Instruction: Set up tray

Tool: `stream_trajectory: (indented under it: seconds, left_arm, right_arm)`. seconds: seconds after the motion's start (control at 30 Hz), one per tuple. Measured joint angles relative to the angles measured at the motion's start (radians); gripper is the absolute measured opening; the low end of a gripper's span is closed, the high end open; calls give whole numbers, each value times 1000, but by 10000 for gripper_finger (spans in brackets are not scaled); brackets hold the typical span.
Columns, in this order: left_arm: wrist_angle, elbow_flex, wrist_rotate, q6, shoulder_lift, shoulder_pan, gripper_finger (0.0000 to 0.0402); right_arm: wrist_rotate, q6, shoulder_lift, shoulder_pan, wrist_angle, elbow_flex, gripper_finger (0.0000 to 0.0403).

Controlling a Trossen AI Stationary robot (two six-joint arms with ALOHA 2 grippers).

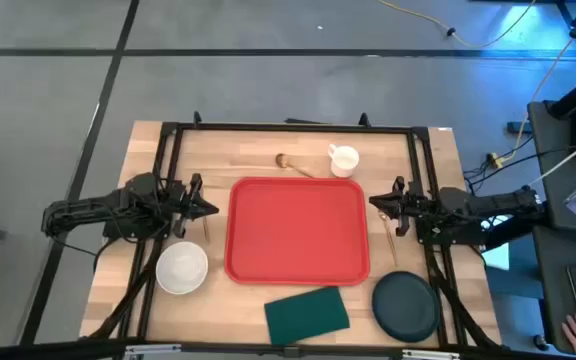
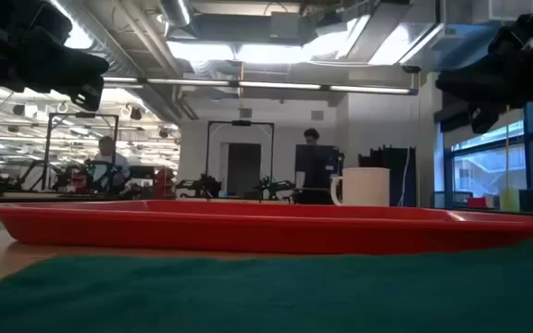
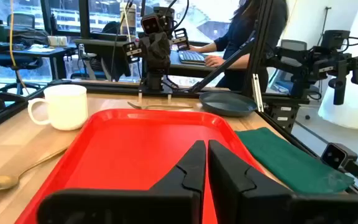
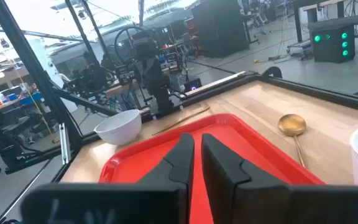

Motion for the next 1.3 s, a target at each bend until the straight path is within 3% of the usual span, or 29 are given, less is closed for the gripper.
stream_trajectory:
  seconds: [1.3]
  left_arm:
    - [0,0,0,0,0,0,12]
  right_arm:
    - [0,1,0,0,0,0,35]
